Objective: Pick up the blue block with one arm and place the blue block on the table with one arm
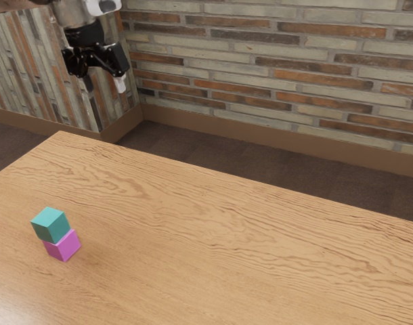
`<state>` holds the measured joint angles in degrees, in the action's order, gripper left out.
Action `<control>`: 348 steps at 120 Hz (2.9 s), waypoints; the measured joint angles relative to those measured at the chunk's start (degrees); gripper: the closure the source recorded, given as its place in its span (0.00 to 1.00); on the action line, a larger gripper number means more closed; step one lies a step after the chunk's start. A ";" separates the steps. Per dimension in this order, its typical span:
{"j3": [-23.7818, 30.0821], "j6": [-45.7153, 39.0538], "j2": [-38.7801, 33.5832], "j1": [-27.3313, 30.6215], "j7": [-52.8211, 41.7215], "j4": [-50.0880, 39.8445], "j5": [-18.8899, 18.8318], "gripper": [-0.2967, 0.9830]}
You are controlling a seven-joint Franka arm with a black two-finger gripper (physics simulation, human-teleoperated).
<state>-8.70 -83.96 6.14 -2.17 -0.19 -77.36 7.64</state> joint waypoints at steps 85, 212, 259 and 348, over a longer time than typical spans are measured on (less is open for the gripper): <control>-8.01 -35.99 -16.57 7.27 -6.20 -55.50 -9.95 0.23; -10.46 -49.46 -9.20 7.83 -25.93 -61.27 -8.11 0.24; -10.49 -50.54 -8.54 7.88 -27.81 -61.27 -6.04 0.43; 8.56 -45.75 -21.61 7.70 -20.31 -69.24 -4.40 0.46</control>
<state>-0.15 -129.71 -15.47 5.53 -20.50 -146.59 3.24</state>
